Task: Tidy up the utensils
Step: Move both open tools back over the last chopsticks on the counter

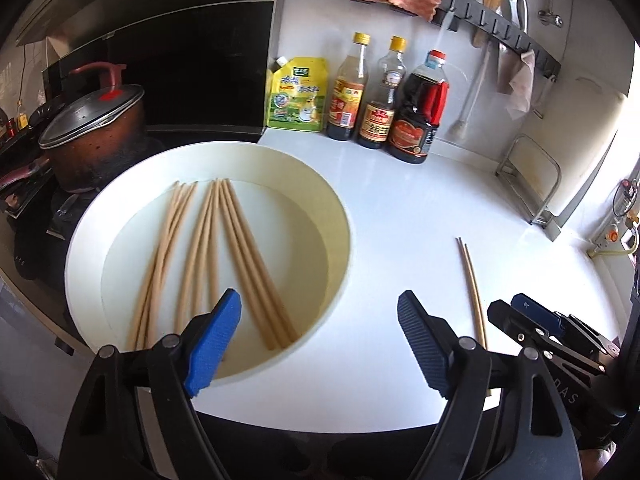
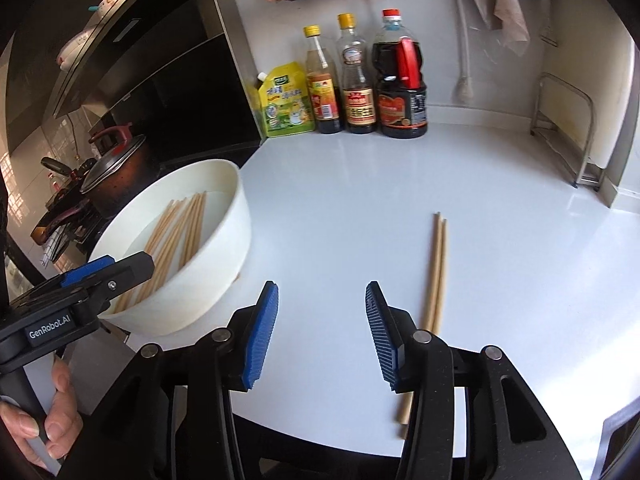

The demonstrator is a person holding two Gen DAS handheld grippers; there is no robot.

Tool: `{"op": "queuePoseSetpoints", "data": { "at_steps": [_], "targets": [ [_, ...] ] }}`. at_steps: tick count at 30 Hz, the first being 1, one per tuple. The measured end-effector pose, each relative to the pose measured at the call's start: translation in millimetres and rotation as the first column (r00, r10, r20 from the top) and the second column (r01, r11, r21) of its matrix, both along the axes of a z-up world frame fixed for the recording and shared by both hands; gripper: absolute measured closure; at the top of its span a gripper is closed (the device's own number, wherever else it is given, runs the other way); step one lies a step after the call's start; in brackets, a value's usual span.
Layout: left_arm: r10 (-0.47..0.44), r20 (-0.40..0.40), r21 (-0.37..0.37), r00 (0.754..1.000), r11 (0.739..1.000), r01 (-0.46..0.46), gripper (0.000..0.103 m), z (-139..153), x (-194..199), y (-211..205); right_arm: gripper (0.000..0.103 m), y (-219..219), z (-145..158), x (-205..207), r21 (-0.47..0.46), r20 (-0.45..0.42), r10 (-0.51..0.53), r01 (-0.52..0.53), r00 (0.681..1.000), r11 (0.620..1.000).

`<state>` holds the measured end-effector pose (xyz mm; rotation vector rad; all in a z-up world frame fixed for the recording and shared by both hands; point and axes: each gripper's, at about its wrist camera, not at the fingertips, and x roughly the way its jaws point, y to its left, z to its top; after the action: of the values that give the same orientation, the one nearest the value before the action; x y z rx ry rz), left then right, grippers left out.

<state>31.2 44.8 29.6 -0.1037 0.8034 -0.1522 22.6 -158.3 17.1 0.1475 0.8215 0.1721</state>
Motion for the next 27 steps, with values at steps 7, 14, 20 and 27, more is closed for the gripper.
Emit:
{"op": "queuePoseSetpoints", "data": {
  "at_steps": [7,14,20,27],
  "targets": [
    [-0.091,-0.009,0.01,0.996,0.996,0.091,0.022,-10,-8,-50,0.056,-52,-12,-22,-0.045,-0.004,-0.114,0.114,0.993,0.992],
    [-0.166,-0.031,0.035,0.986,0.985,0.167,0.022,-22,-7,-90,0.056,-87,-33,-30,-0.069,-0.045,-0.182,0.179,0.982,0.981],
    [-0.173,-0.071,0.04,0.982,0.984,0.176,0.022,-40,-2,-100,0.056,-92,-54,-20,-0.064,-0.088,-0.183,0.178,0.979,0.982],
    [-0.17,-0.087,0.039,0.982,0.984,0.174,0.022,-48,3,-101,0.056,-73,-72,1,-0.091,-0.118,-0.142,0.132,0.983,0.987]
  ]
}}
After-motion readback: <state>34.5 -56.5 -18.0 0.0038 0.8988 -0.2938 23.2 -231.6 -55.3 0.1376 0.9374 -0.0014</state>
